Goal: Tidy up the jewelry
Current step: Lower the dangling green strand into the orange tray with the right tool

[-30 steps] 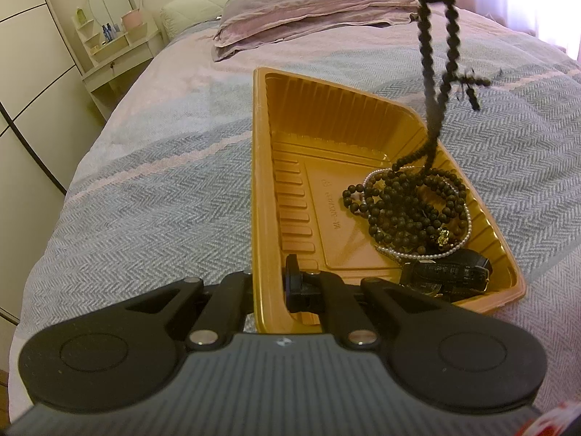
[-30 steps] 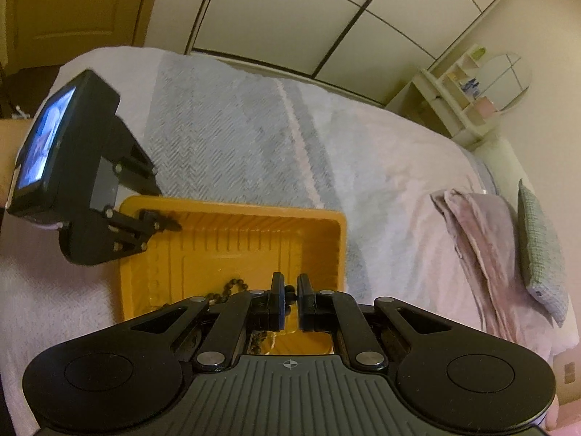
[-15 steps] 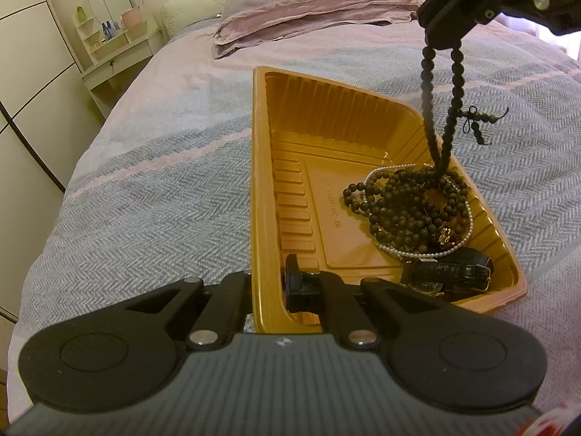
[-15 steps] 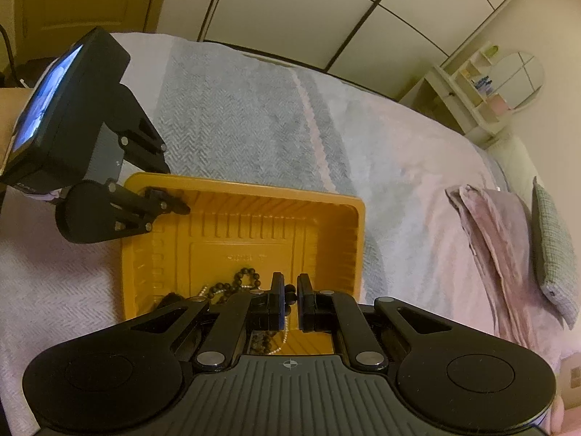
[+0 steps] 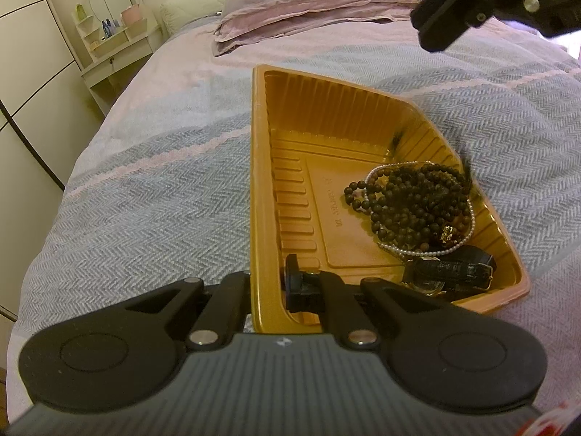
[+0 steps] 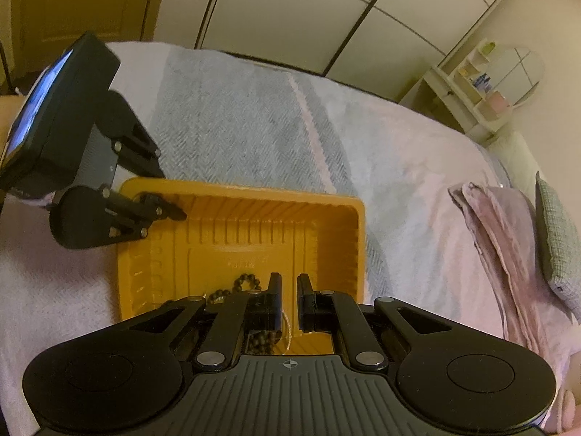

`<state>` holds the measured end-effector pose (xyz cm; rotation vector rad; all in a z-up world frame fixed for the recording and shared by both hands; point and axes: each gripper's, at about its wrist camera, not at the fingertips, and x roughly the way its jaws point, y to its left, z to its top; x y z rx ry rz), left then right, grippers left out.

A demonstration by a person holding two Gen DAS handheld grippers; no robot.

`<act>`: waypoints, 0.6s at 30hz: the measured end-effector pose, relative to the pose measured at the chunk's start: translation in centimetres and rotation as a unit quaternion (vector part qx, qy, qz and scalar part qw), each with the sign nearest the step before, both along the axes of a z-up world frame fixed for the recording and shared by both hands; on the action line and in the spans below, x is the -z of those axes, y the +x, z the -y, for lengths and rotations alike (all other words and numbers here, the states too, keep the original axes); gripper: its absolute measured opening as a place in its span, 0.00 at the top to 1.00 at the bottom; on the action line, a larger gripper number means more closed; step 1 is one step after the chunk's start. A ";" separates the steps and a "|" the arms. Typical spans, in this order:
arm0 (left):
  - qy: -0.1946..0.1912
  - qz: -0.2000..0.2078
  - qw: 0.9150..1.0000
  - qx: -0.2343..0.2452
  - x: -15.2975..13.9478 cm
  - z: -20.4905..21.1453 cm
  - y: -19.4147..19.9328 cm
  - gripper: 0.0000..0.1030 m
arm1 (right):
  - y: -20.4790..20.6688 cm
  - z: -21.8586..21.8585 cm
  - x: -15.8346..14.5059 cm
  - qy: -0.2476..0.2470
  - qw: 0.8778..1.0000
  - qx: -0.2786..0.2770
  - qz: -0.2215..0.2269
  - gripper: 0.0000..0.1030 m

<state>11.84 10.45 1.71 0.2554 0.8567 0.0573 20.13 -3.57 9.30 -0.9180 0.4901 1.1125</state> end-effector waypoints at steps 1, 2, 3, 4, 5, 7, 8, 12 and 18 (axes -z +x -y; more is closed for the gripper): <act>0.000 -0.001 1.000 0.000 0.1 0.0 0.1 0.97 | 0.0 0.0 0.0 0.003 1.000 0.000 0.000 0.94; 0.000 -0.001 1.000 0.000 0.1 0.0 0.0 0.97 | 0.0 0.0 -0.1 0.005 1.000 0.001 0.002 0.94; -0.001 -0.001 1.000 0.000 0.1 0.0 0.1 0.97 | 0.0 0.1 -0.2 0.008 1.000 0.001 0.004 0.94; -0.001 -0.001 1.000 0.000 0.1 0.0 0.1 0.97 | 0.0 0.1 -0.4 0.010 1.000 0.002 0.005 0.94; 0.000 -0.001 1.000 0.000 0.1 0.0 0.1 0.97 | 0.1 0.2 -0.5 0.011 1.000 0.003 0.005 0.94; -0.001 -0.001 1.000 0.000 0.1 0.0 0.1 0.97 | 0.0 0.4 -0.7 0.014 1.000 0.005 0.005 0.94; -0.001 -0.001 1.000 0.000 0.1 0.0 0.1 0.97 | 0.0 0.5 -0.7 0.014 1.000 0.006 0.003 0.94; -0.001 -0.001 1.000 -0.001 0.1 -0.1 0.0 0.97 | 0.1 1.2 -0.4 0.015 1.000 0.020 0.003 0.94; -0.002 -0.001 1.000 -0.001 0.1 -0.1 0.0 0.97 | 0.9 3.8 0.2 0.065 0.992 0.090 -0.058 0.94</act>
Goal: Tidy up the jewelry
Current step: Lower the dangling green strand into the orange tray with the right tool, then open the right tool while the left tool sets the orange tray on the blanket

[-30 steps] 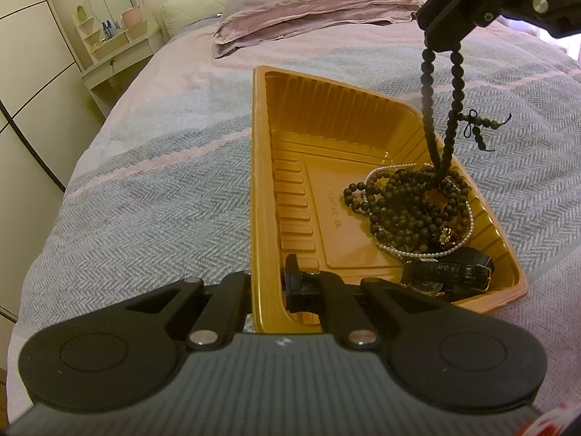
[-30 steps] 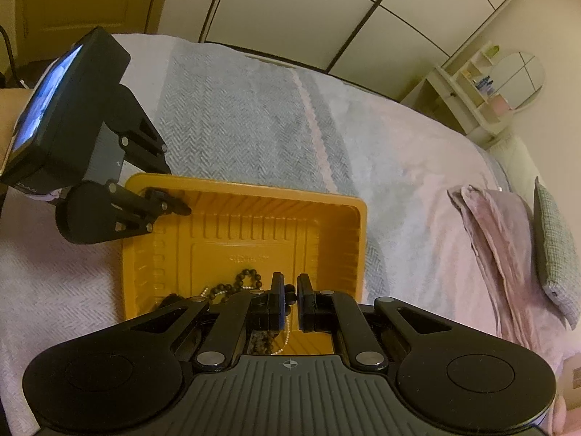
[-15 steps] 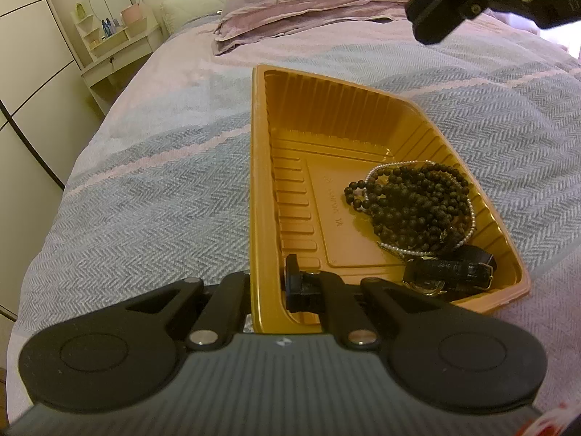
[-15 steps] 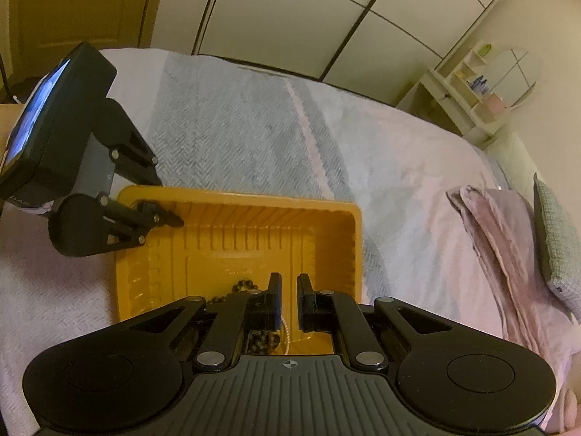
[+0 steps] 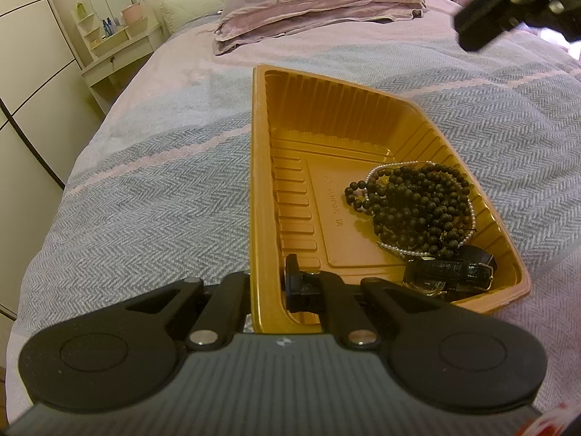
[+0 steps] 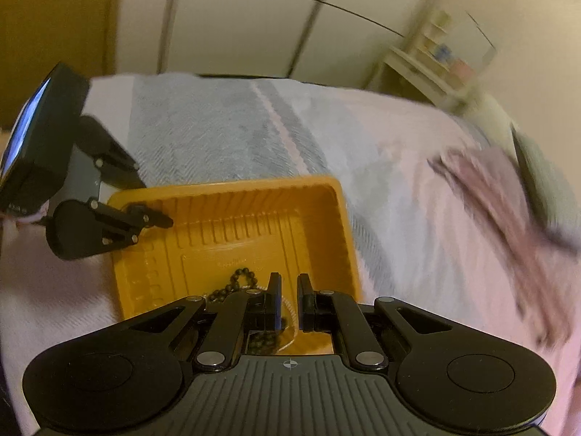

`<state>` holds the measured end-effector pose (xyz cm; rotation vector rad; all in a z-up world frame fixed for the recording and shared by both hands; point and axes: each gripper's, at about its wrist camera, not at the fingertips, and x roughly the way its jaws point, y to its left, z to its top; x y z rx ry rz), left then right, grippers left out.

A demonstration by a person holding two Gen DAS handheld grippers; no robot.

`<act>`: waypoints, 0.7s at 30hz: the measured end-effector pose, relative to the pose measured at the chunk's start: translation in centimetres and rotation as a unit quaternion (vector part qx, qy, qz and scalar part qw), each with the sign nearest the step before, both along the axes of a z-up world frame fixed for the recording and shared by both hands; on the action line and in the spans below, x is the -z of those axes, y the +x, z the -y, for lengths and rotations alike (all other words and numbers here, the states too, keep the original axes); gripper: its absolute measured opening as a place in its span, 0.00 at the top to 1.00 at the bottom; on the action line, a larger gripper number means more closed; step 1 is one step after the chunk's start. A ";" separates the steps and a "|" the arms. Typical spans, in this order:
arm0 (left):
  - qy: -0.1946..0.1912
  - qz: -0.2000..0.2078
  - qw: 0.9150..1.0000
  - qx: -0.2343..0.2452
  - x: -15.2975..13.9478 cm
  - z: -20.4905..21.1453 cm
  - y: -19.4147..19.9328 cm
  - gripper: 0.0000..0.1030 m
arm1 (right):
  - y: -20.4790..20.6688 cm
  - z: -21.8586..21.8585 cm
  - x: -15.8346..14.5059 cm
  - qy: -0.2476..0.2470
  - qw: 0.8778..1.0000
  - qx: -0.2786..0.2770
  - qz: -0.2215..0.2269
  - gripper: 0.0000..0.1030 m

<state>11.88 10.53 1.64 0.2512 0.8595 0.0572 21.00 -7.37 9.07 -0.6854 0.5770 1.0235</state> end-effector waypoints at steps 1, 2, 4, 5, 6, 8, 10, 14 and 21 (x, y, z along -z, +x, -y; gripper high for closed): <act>-0.001 0.000 1.000 -0.001 0.0 -0.1 0.0 0.97 | 0.2 0.6 0.2 0.014 1.000 0.018 -0.017 0.94; -0.002 0.000 1.000 -0.001 0.0 -0.1 0.0 0.97 | 0.5 1.2 0.3 0.030 0.998 0.034 -0.033 0.94; -0.004 0.000 1.000 -0.002 -0.1 -0.1 0.0 0.97 | 1.0 2.7 0.8 0.066 0.993 0.074 -0.071 0.93; -0.006 0.001 1.000 -0.003 -0.1 -0.2 0.0 0.97 | 1.3 3.5 1.1 0.083 0.988 0.094 -0.088 0.93; -0.010 0.001 1.000 -0.005 -0.2 -0.3 0.0 0.97 | 1.5 4.4 1.5 0.098 0.983 0.115 -0.107 0.91; -0.017 0.002 1.000 -0.009 -0.2 -0.6 -0.1 0.97 | 1.7 6.0 2.4 0.123 0.971 0.152 -0.140 0.72; -0.022 0.002 1.000 -0.012 -0.1 -0.8 -0.2 0.96 | 1.5 7.5 3.2 0.145 0.961 0.177 -0.155 0.39; -0.059 0.014 0.998 -0.022 -0.3 -2.0 -0.7 0.90 | 0.4 10.8 4.7 0.197 0.936 0.224 -0.186 0.33; -0.088 0.047 0.995 -0.032 -1.5 -3.5 -2.4 0.78 | -2.4 16.2 8.0 0.246 0.888 0.321 -0.217 0.33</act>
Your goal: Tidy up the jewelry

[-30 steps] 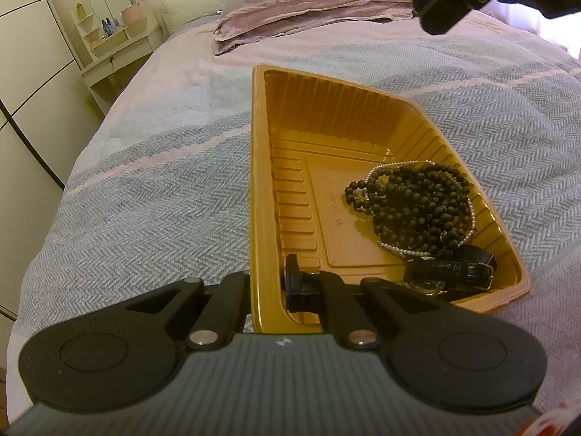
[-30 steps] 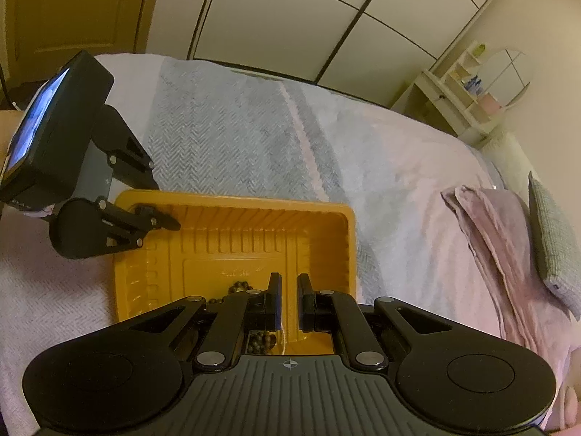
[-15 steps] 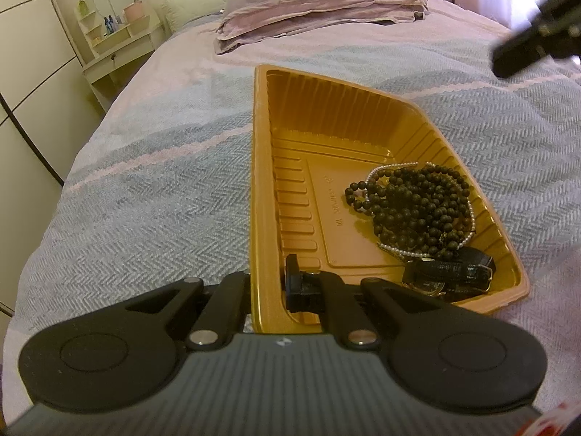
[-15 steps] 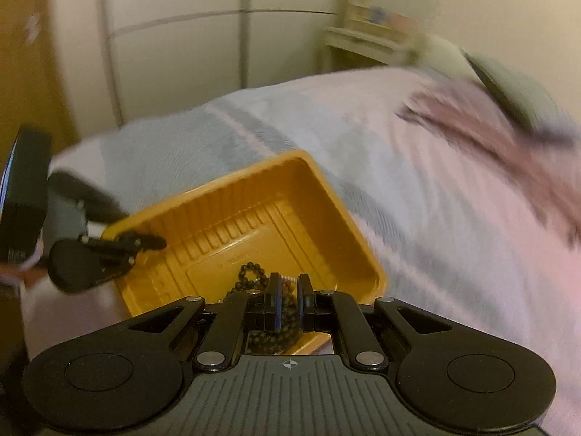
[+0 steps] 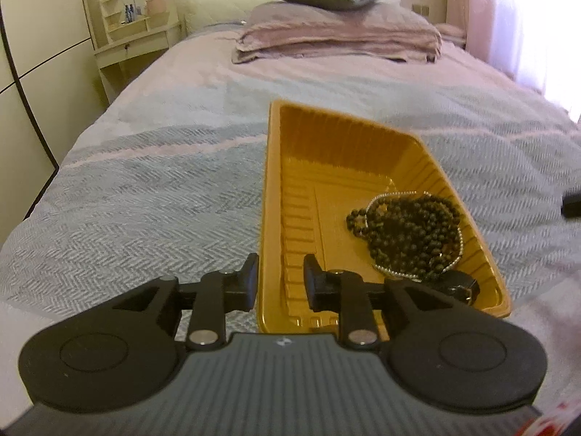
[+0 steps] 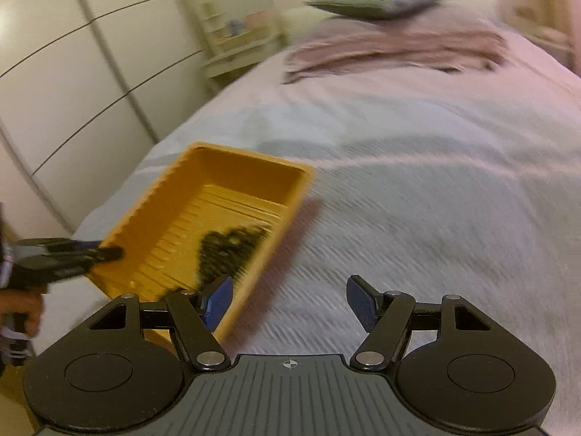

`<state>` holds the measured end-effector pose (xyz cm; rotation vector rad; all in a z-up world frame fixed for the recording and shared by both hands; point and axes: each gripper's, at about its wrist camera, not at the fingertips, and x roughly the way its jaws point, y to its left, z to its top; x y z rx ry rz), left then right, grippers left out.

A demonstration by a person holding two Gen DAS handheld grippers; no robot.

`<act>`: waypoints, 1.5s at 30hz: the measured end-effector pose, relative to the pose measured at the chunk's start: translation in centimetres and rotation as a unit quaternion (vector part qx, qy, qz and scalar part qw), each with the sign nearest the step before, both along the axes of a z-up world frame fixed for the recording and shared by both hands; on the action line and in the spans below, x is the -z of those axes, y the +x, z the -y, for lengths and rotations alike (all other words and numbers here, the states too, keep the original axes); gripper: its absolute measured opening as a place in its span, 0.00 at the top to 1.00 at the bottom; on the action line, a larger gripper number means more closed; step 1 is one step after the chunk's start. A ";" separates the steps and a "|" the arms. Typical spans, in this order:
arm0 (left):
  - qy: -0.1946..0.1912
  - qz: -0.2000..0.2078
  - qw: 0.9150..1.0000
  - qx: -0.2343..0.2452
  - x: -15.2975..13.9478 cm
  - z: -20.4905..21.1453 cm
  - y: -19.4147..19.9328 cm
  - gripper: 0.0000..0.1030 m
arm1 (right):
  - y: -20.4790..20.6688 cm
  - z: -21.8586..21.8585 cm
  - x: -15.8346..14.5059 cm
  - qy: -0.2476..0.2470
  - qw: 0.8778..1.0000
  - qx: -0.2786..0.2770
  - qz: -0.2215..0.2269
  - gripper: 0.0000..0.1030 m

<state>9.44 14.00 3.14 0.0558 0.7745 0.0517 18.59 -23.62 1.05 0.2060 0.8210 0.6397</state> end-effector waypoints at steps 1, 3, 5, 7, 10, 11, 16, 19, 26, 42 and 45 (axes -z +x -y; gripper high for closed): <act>-0.004 0.004 1.000 -0.001 -0.3 -0.2 -0.3 0.78 | -0.4 0.8 0.4 0.003 1.000 0.014 -0.007 0.33; -0.005 0.010 1.000 -0.004 -0.7 -0.4 -0.8 0.78 | -1.3 2.2 1.2 0.012 0.999 0.042 -0.021 0.33; -0.005 0.017 1.000 -0.009 -1.2 -0.4 -1.4 0.78 | -2.4 3.4 1.7 0.020 0.997 0.063 -0.030 0.33; -0.008 0.028 0.999 -0.018 -1.7 -0.5 -2.1 0.77 | -3.3 4.5 2.0 0.027 0.996 0.081 -0.034 0.33; -0.015 0.048 0.998 -0.033 -2.8 -0.4 -3.7 0.64 | -4.7 5.9 2.3 0.034 0.993 0.105 -0.037 0.33; -0.017 0.055 0.998 -0.038 -3.0 -0.1 -4.3 0.61 | -5.1 6.2 2.4 0.035 0.993 0.109 -0.037 0.33; -0.034 0.063 0.996 -0.048 -3.7 1.6 -6.8 0.37 | -7.6 7.0 2.7 0.035 0.990 0.132 -0.032 0.33; -0.040 0.062 0.996 -0.046 -3.5 3.3 -7.8 0.23 | -8.7 6.9 2.9 0.035 0.989 0.140 -0.030 0.33; -0.078 0.040 0.995 -0.041 -1.1 6.9 -9.4 0.00 | -10.2 5.4 3.1 0.006 0.990 0.139 -0.027 0.32; -0.099 0.008 0.995 -0.017 1.1 9.8 -11.4 0.00 | -13.9 1.0 1.8 -0.082 0.989 0.127 0.003 0.31; -0.109 0.009 0.994 -0.014 1.3 10.1 -11.9 0.00 | -14.5 0.4 2.0 -0.091 0.988 0.128 0.007 0.31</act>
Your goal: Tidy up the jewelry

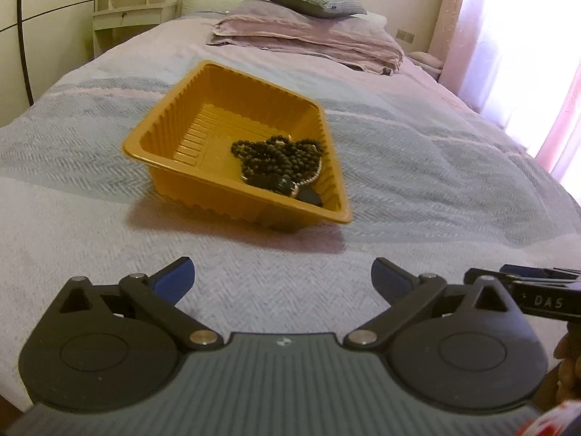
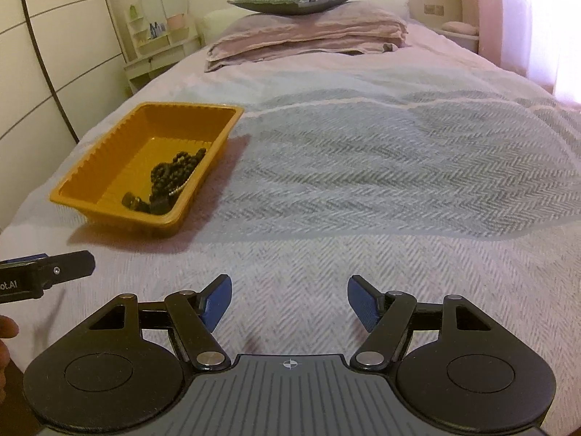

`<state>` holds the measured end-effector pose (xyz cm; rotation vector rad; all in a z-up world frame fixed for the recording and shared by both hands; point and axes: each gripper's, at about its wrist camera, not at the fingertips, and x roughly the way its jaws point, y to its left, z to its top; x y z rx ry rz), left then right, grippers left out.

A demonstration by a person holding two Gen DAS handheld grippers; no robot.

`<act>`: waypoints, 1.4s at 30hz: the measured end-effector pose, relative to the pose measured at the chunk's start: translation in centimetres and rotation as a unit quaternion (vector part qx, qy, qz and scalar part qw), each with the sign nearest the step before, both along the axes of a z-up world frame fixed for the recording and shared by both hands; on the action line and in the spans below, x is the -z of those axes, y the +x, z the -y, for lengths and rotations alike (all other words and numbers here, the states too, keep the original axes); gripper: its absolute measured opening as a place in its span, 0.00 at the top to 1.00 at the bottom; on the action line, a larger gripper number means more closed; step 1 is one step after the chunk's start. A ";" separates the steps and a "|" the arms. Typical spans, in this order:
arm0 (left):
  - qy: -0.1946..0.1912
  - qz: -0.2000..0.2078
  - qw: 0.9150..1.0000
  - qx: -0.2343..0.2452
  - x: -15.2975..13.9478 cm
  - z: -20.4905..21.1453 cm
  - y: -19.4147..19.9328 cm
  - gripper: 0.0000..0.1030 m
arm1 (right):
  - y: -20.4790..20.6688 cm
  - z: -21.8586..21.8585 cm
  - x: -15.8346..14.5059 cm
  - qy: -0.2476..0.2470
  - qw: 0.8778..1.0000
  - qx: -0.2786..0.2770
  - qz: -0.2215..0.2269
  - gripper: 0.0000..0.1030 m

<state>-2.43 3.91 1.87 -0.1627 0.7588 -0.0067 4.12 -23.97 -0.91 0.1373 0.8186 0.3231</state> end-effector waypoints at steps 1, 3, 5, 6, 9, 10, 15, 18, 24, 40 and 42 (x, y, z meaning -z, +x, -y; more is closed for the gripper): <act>0.000 0.001 1.000 0.001 0.1 0.2 -0.1 0.00 | -0.1 -0.2 0.0 -0.002 1.000 0.001 0.001 0.31; -0.005 -0.003 1.000 0.005 0.3 0.3 -0.3 0.00 | -0.3 -0.5 0.2 -0.006 1.000 0.004 -0.002 0.31; 0.001 -0.002 1.000 0.006 0.5 0.5 -0.5 0.00 | -0.5 -0.7 0.2 -0.007 1.000 0.001 -0.004 0.31; 0.005 -0.004 1.000 0.007 0.5 0.5 -0.6 0.00 | -0.7 -0.9 0.1 -0.008 1.000 -0.001 -0.002 0.31; 0.011 -0.008 1.000 0.009 0.8 0.7 -0.8 0.00 | -1.1 -1.2 -0.2 -0.015 1.000 -0.003 0.005 0.31; 0.012 -0.011 1.000 0.008 0.9 0.8 -0.8 0.00 | -1.1 -1.3 -0.2 -0.016 1.000 -0.004 0.005 0.31; 0.021 -0.019 1.000 0.009 1.4 1.2 -0.8 0.00 | -1.4 -1.6 -0.4 -0.015 1.000 -0.009 0.003 0.31; 0.031 -0.019 0.999 0.011 1.5 1.6 -0.8 0.00 | -1.4 -1.7 -0.4 -0.014 1.000 -0.009 0.002 0.31; 0.042 -0.019 0.999 0.009 1.6 2.0 -0.5 0.00 | -1.2 -1.5 -0.4 -0.015 1.000 -0.010 0.004 0.31; 0.048 -0.021 0.999 0.014 2.0 2.6 -0.4 0.00 | -1.2 -1.5 -0.2 -0.020 1.000 -0.011 0.003 0.31; 0.048 -0.021 0.999 0.015 2.0 2.6 -0.4 0.00 | -1.2 -1.6 -0.1 -0.020 1.000 -0.012 0.002 0.31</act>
